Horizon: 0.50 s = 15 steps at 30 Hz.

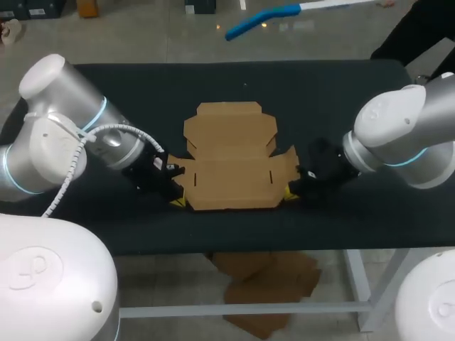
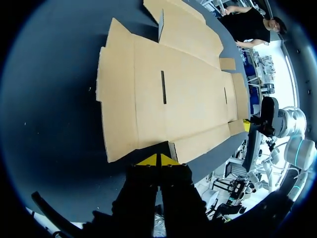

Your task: Assemble the packaging by folding the flat box into shape, placing the metal phone stand inside, and closing the box properly

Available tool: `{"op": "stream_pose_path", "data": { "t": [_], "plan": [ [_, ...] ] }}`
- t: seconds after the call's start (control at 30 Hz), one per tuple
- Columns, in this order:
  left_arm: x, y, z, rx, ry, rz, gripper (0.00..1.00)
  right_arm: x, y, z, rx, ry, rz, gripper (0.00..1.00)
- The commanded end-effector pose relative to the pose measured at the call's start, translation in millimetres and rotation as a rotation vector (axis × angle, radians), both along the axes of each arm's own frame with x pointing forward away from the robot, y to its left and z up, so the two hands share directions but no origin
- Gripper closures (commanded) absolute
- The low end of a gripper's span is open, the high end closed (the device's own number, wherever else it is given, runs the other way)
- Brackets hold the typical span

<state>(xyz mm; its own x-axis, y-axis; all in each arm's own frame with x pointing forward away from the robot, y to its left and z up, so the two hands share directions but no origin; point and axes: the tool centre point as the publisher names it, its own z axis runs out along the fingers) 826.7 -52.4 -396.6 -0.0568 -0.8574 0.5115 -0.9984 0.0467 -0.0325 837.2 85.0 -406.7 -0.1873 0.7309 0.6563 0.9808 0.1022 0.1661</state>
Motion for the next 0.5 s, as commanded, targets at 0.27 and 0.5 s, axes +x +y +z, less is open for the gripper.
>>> {"op": "stream_pose_path", "data": {
  "t": [0.27,0.5],
  "plan": [
    [2.2,-8,8.8,0.025,-0.009,-0.012,1.0,0.9,6,8,-0.016,-0.015,0.006,1.0],
    [3.4,-16,11.9,0.037,-0.019,-0.037,1.0,2.6,11,9,-0.031,-0.021,0.009,1.0]
  ]
}}
